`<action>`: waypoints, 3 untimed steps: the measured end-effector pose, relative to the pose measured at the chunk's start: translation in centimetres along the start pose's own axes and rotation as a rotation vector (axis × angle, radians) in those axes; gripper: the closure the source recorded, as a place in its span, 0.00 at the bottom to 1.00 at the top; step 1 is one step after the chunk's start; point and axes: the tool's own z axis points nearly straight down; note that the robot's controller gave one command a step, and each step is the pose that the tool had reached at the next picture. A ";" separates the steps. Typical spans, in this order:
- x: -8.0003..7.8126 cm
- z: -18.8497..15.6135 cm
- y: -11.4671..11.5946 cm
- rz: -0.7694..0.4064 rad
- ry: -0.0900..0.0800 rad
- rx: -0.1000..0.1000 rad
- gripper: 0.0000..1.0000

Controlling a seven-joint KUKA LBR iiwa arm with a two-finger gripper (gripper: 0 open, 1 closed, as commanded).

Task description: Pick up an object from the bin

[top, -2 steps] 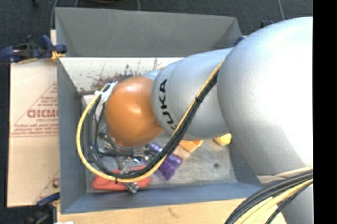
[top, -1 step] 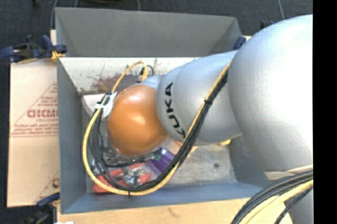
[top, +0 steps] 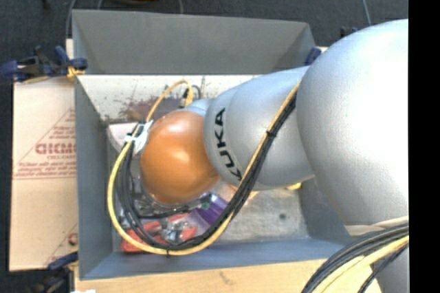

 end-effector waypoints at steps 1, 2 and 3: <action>0.0 0.0 0.0 0.001 0.000 0.000 1.00; -0.5 0.2 -1.6 0.078 0.025 -0.019 1.00; -0.4 0.3 -4.7 0.446 0.044 -0.023 1.00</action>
Offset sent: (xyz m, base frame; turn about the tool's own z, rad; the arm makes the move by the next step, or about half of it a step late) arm 0.0775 -0.0002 -0.0108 0.2890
